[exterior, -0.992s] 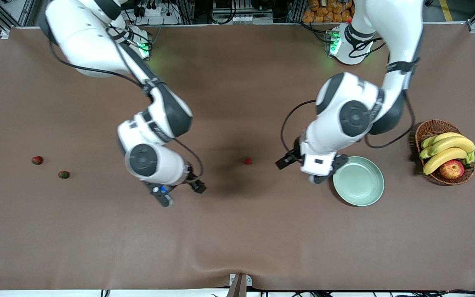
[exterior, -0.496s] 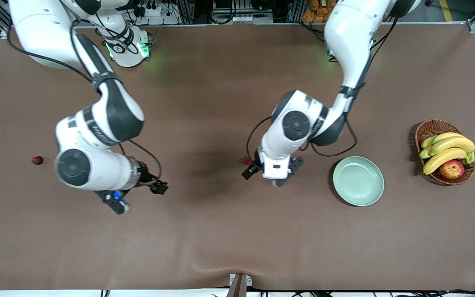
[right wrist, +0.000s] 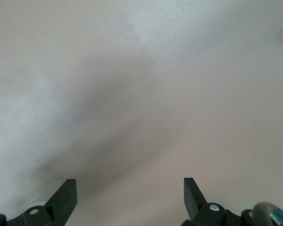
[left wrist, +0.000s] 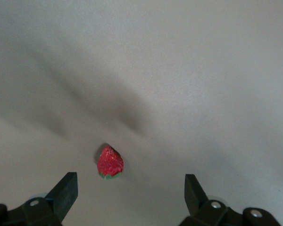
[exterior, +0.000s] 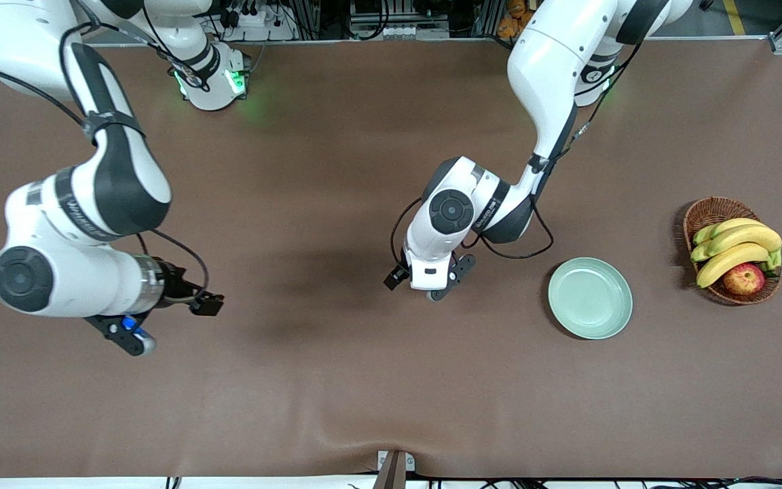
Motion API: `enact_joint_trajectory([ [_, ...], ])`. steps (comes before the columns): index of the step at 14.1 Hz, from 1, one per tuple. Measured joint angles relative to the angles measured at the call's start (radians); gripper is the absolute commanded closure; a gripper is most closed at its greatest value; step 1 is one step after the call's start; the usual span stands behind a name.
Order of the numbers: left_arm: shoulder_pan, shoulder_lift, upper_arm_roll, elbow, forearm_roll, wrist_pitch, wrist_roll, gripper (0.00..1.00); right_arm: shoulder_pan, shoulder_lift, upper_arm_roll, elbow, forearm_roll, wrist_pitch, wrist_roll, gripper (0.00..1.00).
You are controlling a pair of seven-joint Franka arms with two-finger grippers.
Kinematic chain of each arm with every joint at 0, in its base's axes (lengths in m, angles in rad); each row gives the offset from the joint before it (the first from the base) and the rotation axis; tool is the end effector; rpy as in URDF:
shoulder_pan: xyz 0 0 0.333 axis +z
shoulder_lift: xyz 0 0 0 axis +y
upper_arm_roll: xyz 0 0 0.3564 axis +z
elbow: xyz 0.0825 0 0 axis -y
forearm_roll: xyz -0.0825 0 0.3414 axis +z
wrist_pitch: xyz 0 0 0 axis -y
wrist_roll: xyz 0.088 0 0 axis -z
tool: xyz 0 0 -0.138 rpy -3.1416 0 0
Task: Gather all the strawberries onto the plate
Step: 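Grasp the strawberry with the left gripper while the right gripper returns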
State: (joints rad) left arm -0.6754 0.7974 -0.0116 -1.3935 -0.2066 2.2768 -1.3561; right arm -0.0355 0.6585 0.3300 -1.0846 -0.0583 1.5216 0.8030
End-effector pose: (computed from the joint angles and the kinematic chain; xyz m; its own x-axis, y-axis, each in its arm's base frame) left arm 0.5661 -0.4745 0.2627 0.6940 0.7030 -0.1554 0.7194 -0.6860 0.1091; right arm 0.6757 0.1250 0.4477 0.8256 -0.5134 -0.2339 -0.5198 -0.8534 0.0386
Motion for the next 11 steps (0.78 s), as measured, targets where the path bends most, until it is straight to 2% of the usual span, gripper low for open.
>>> enact_joint_trajectory([
  [2,-0.013,0.024,0.0,0.0,0.019,0.013,-0.004,0.0,-0.025,-0.019,-0.019,0.0,-0.001,-0.046,-0.132,0.0],
  [8,-0.05,0.079,0.001,0.002,0.09,0.018,-0.036,0.0,-0.029,-0.077,-0.207,-0.002,0.0,-0.139,-0.513,0.0],
  [11,-0.05,0.084,0.004,0.003,0.091,0.018,-0.037,0.0,-0.032,-0.096,-0.277,-0.033,0.0,-0.133,-0.686,0.0],
])
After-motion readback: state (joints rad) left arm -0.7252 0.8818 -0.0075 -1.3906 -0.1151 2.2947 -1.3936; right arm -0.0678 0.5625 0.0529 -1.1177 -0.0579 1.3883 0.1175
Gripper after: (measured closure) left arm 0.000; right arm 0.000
